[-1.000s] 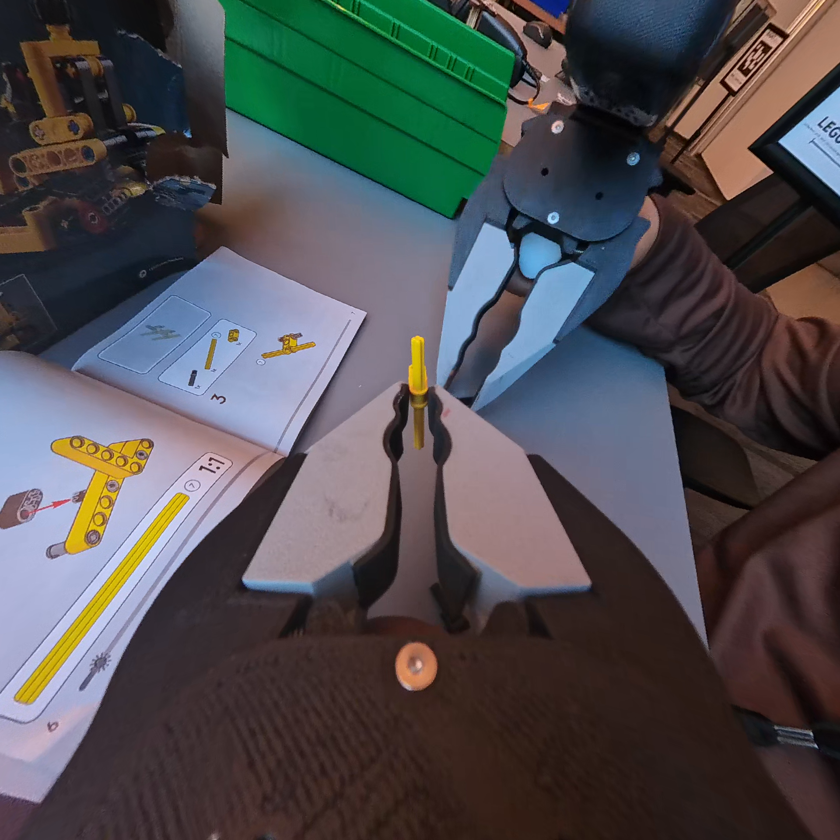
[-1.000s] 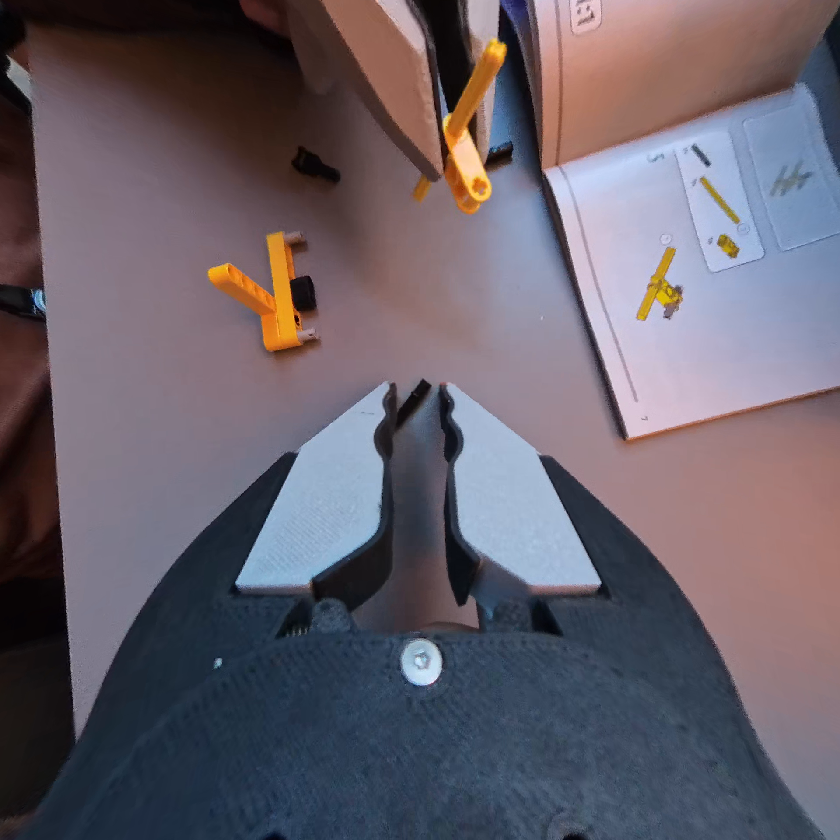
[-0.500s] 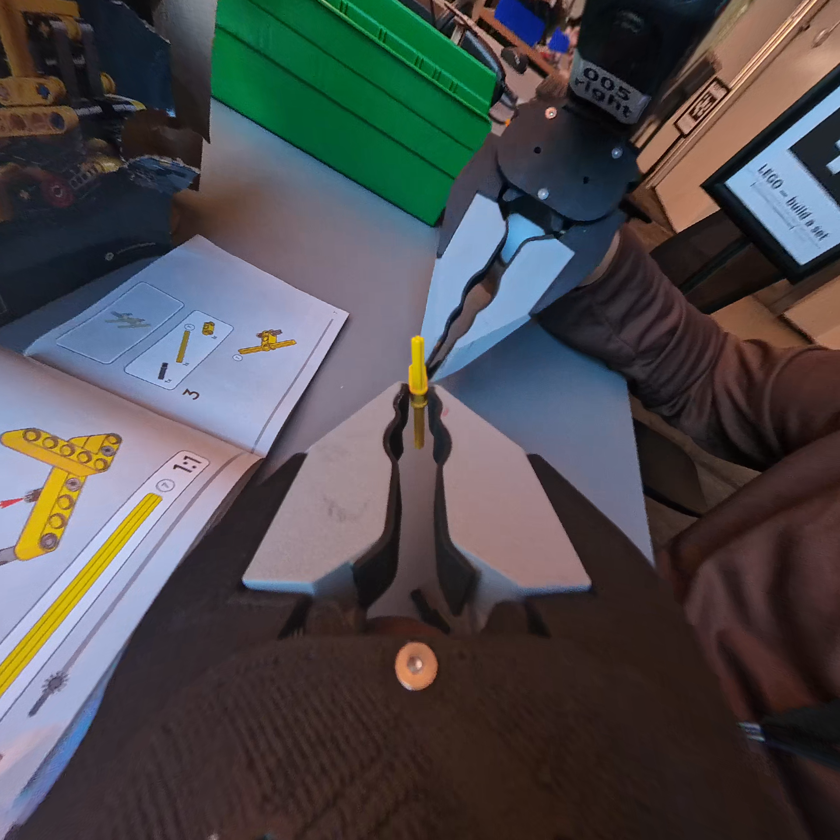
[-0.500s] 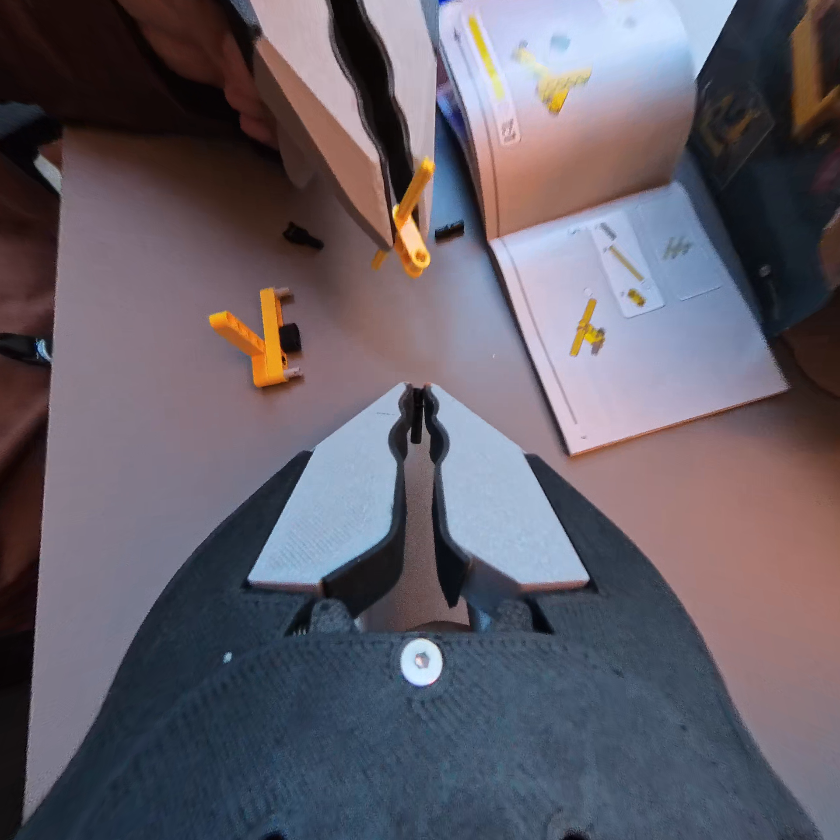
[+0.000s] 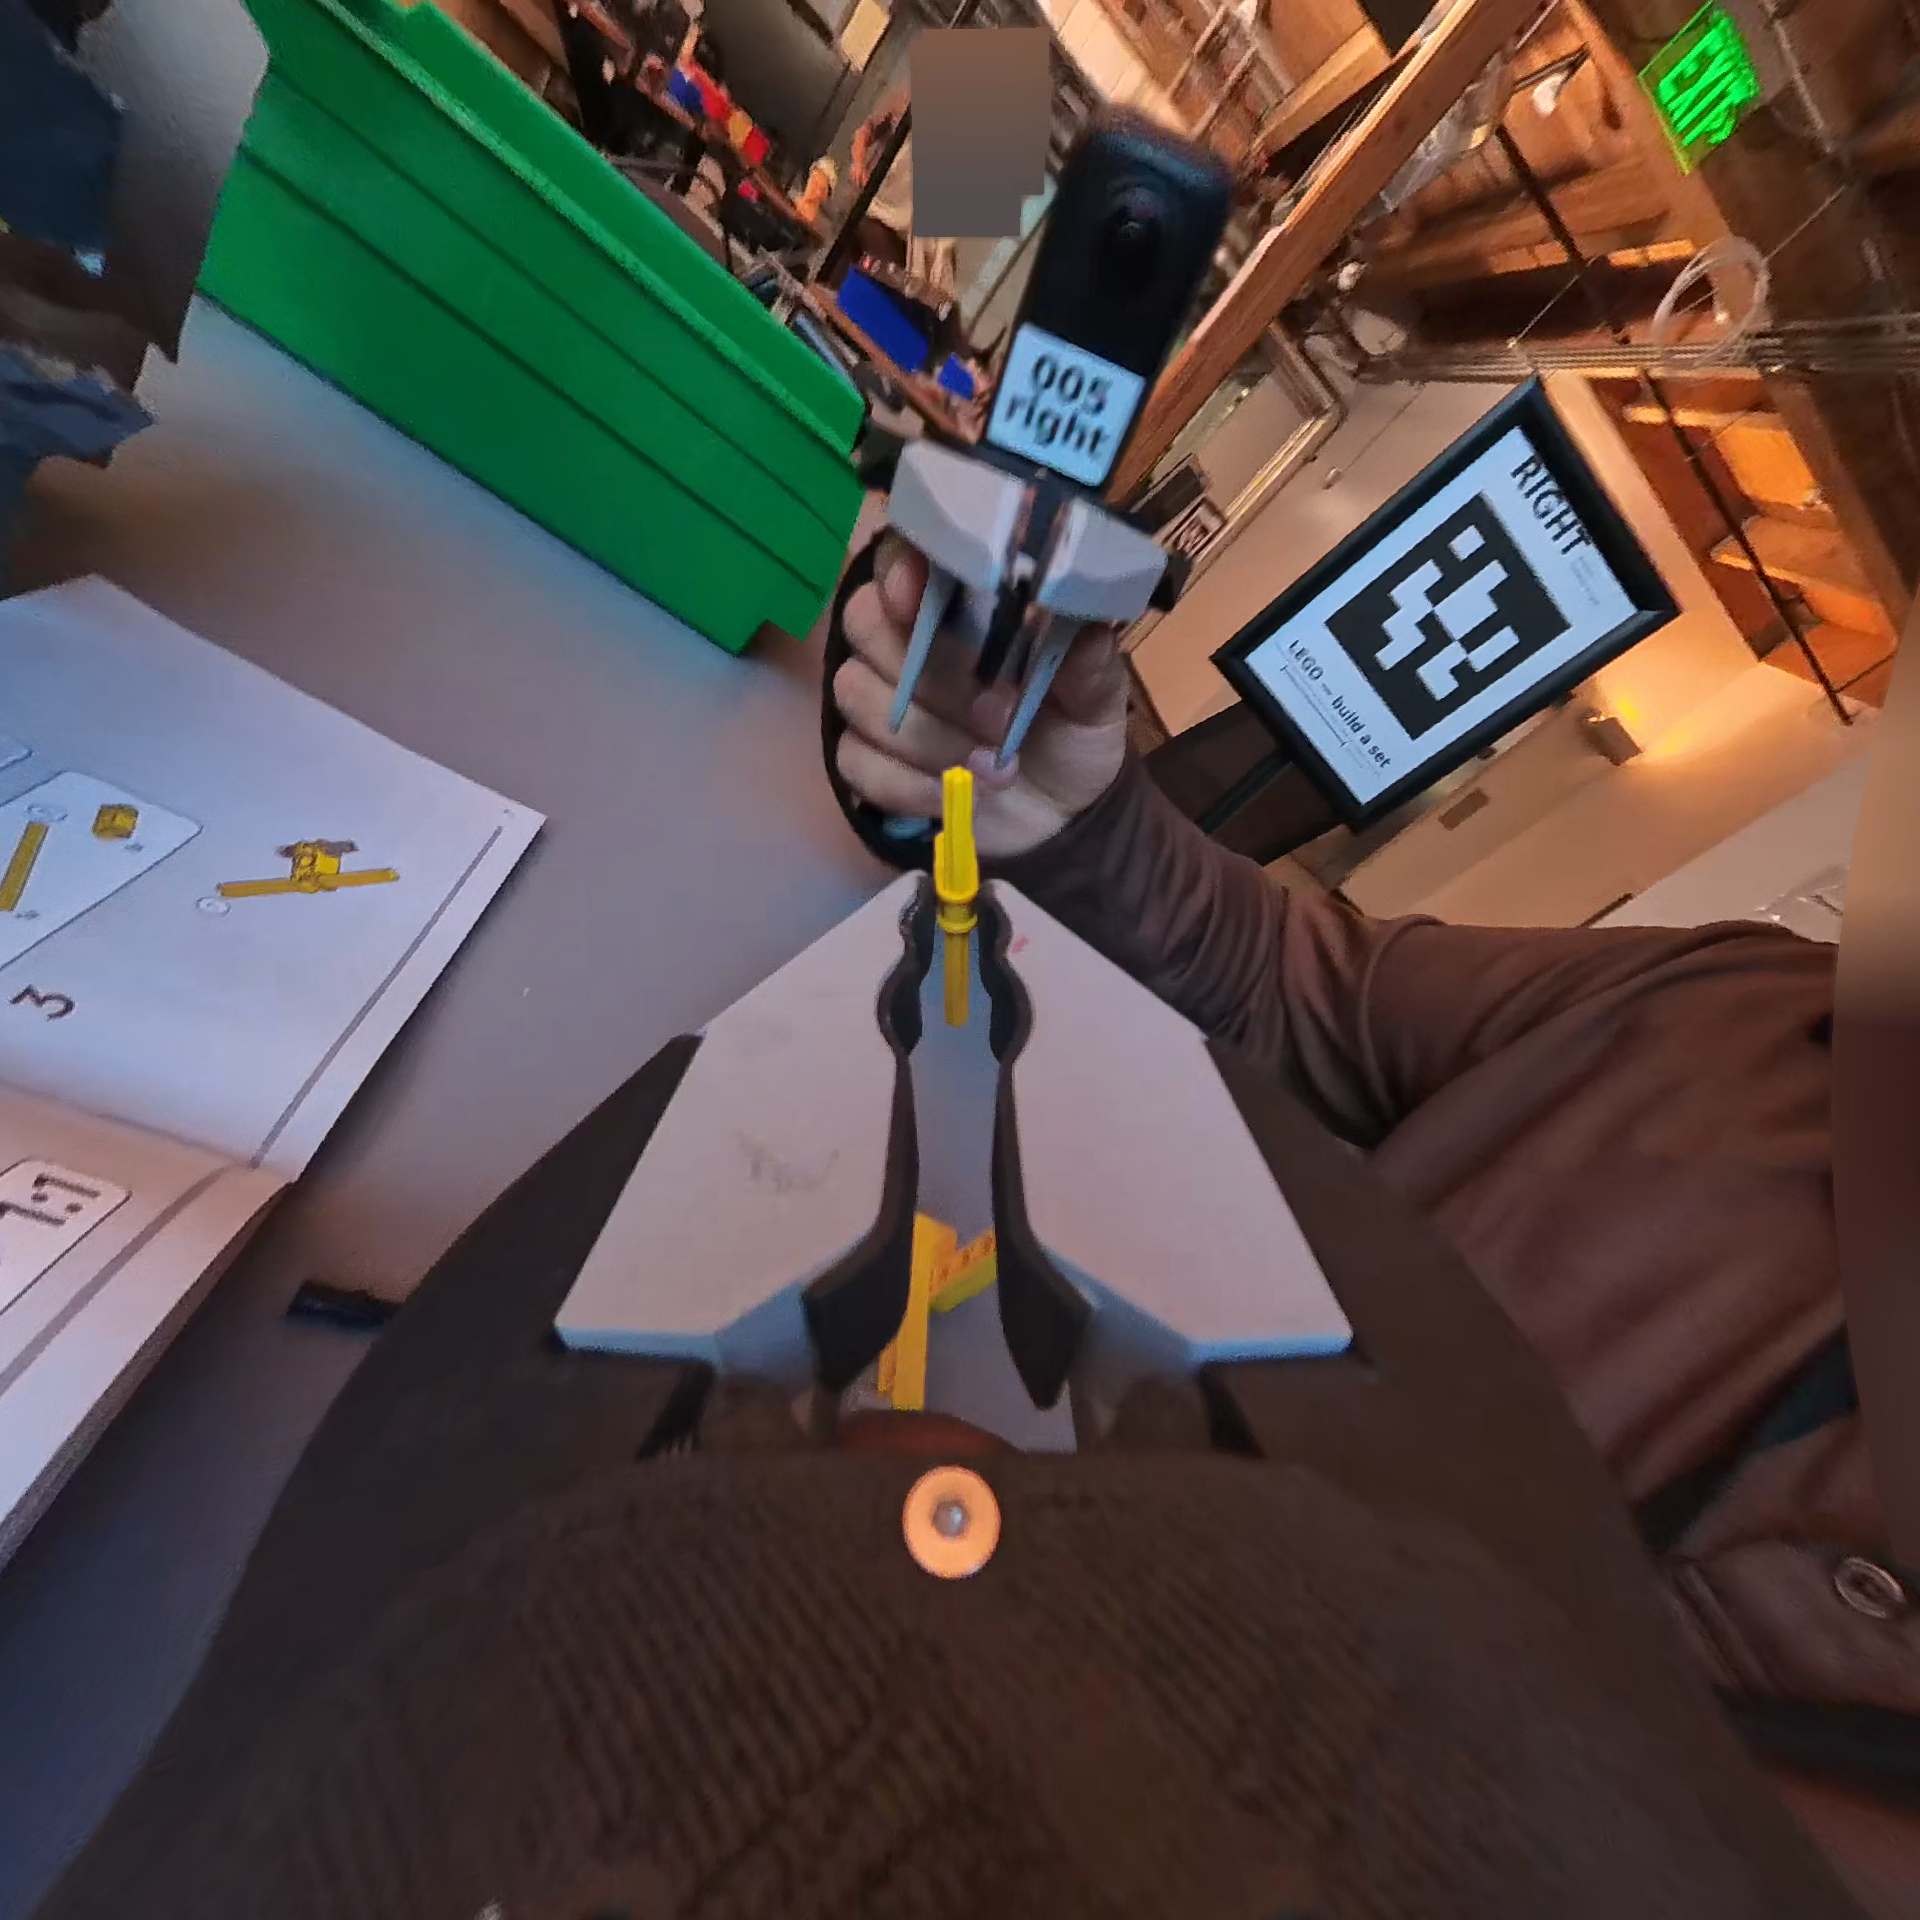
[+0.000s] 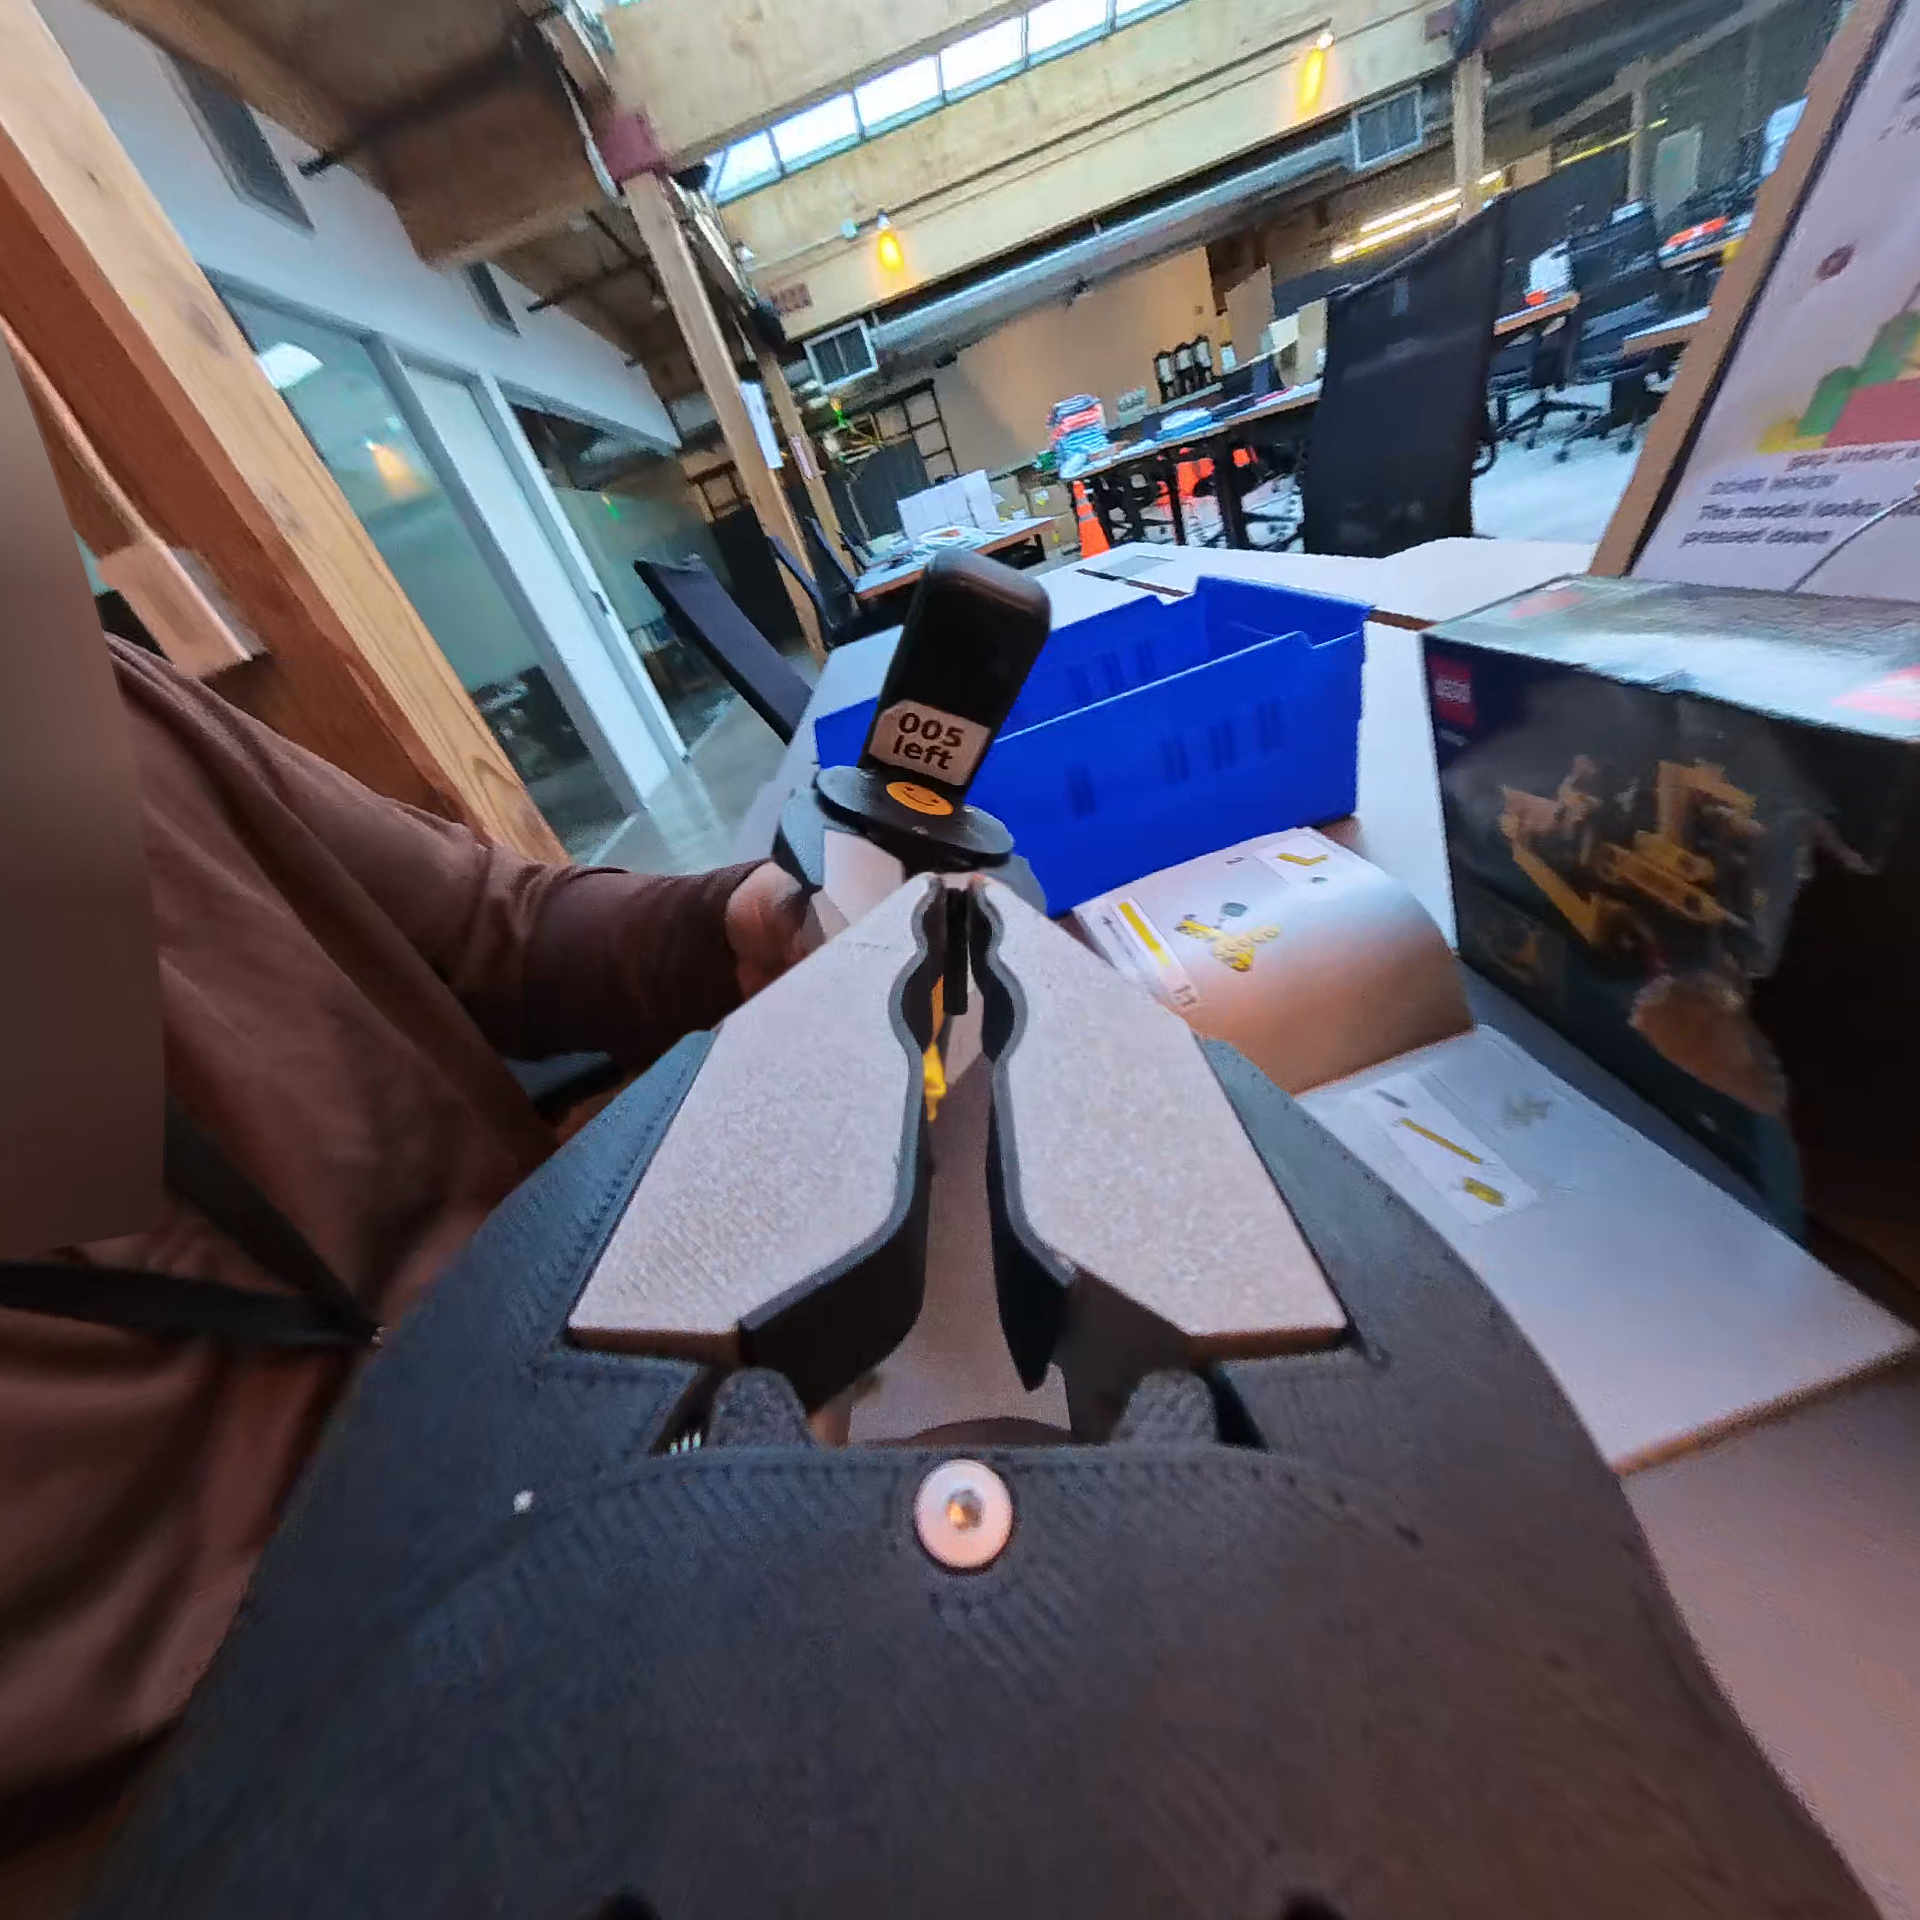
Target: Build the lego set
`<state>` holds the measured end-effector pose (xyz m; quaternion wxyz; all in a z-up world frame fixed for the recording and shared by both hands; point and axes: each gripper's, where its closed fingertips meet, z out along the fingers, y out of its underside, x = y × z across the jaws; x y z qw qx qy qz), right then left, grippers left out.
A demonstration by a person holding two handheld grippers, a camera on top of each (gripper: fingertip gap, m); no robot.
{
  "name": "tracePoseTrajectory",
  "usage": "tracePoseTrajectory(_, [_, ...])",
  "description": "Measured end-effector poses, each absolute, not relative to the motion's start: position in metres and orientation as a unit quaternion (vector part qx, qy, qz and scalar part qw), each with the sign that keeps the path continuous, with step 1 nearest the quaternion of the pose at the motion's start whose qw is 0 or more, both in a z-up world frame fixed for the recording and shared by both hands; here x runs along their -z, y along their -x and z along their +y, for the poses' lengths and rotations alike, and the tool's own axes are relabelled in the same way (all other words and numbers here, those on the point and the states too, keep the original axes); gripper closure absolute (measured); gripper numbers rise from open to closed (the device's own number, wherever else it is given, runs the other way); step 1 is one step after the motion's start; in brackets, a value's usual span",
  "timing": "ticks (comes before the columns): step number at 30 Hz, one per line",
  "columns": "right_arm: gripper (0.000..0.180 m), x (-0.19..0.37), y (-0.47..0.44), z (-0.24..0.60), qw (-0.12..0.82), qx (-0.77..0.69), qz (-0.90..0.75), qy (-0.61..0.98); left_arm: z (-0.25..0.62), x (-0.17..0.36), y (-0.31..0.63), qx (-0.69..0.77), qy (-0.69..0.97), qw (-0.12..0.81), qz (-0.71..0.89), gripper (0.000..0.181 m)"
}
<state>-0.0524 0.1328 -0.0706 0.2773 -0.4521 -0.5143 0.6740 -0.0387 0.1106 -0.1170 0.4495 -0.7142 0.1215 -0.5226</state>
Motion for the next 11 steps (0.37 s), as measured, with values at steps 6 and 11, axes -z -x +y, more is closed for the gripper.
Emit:
tracePoseTrajectory(6, [0.18,0.071,0.06,0.121,0.271,-0.683,-0.504,0.454,0.111,0.098,0.045,0.526,0.679,0.497,0.125,0.176])
tracePoseTrajectory(11, [0.18,0.068,0.062,0.117,0.268,-0.695,-0.493,0.45,0.111,0.095,0.046,0.513,0.672,0.518,0.133,0.176])
